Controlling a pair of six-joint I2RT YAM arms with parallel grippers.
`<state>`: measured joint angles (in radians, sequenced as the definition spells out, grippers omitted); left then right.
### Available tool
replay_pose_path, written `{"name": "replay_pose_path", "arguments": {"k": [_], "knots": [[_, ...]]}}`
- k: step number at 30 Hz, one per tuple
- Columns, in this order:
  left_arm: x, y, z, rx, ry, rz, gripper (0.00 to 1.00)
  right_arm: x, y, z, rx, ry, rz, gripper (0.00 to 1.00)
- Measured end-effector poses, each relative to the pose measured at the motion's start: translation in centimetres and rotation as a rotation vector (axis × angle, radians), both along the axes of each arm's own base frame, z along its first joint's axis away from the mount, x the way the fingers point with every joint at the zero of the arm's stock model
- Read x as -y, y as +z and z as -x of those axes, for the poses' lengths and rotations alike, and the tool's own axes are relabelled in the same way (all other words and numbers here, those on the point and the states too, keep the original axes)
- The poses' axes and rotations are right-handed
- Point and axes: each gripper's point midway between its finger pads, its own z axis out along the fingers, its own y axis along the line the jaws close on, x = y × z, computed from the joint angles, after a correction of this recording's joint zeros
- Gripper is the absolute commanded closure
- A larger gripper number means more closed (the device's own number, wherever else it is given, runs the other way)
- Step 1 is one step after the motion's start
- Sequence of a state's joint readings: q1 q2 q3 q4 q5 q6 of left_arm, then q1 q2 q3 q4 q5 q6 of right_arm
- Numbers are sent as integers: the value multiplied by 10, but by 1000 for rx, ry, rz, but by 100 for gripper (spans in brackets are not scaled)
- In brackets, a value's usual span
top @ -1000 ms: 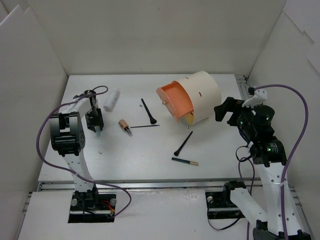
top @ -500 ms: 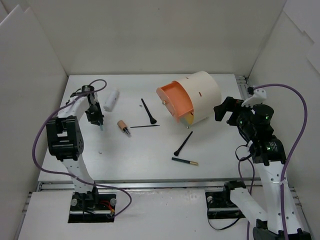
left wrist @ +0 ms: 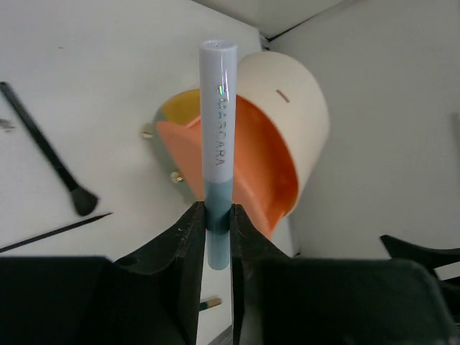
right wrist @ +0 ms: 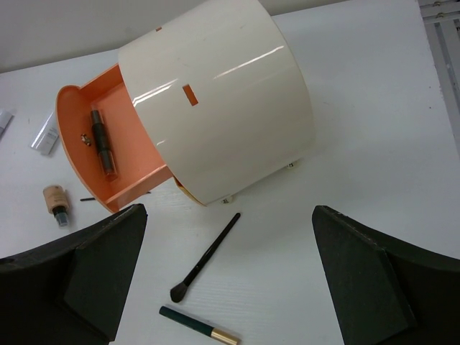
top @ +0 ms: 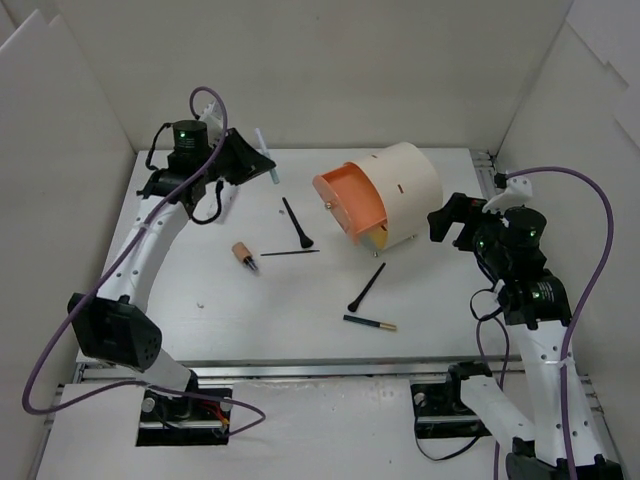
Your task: Organize the makeup
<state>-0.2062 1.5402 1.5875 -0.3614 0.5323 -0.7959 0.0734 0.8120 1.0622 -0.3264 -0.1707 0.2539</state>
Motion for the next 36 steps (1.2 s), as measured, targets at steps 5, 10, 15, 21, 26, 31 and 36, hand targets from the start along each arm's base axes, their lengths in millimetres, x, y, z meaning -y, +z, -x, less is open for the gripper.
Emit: {"name": "replay_pose_path", "arguments": {"k": [5, 10, 15, 21, 26, 31, 36], "knots": [[60, 7, -15, -37, -62, 138, 100, 0, 0, 0, 0, -2, 1, 2], [116, 4, -22, -77, -113, 199, 100, 1, 0, 0, 1, -4, 1, 2], [159, 11, -15, -79, -162, 225, 95, 1, 3, 2, 13, -7, 2, 2], [177, 11, -4, -87, -179, 217, 81, 3, 9, 7, 37, -12, 8, 2], [175, 2, -5, -104, -147, 183, 69, 4, 9, 7, 38, -12, 18, 2], [172, 3, -4, -101, -130, 152, 61, 4, 8, 8, 35, -11, 19, 2], [172, 16, -3, -65, -142, 145, 55, 1, 5, 11, 27, 15, 21, 5]]}}
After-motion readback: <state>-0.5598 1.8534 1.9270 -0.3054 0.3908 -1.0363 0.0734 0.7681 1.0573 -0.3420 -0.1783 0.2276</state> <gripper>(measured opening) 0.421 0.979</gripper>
